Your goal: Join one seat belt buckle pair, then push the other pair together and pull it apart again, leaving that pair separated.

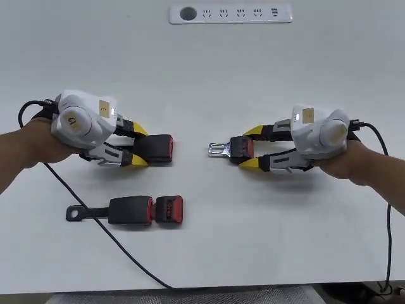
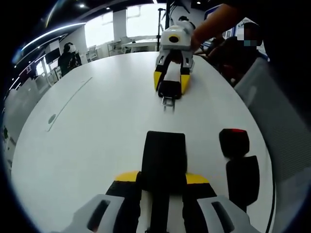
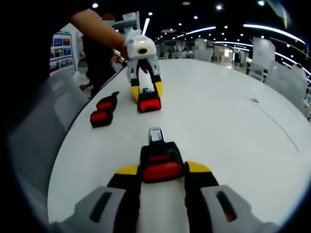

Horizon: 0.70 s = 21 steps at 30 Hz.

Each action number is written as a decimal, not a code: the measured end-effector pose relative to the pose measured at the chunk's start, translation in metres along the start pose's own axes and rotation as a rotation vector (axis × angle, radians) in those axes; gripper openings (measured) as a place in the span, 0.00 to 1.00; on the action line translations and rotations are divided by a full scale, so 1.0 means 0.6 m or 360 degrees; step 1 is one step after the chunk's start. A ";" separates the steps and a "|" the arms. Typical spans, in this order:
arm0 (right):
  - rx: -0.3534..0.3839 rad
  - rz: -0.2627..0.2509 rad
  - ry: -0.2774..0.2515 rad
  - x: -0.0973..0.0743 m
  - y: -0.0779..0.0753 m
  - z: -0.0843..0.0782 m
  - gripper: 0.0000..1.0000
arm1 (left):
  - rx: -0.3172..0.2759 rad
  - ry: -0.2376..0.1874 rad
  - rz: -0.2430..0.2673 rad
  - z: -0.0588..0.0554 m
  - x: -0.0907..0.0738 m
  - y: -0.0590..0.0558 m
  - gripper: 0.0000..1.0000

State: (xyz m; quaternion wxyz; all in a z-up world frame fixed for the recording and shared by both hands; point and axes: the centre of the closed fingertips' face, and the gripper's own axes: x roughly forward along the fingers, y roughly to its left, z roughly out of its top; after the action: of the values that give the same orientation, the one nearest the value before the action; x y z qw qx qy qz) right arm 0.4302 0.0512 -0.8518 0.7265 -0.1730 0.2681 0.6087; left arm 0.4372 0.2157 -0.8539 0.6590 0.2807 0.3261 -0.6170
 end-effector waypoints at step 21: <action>-0.0023 0.0062 0.0001 0.084 -0.006 0.069 0.35 | 0.0015 0.0019 -0.0009 0.002 0.000 0.000 0.33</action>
State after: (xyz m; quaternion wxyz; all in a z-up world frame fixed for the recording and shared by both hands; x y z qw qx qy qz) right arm 0.4469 0.1140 -0.8493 0.7131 -0.1732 0.2671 0.6246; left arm 0.4371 0.2146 -0.8533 0.6539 0.2865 0.3279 -0.6187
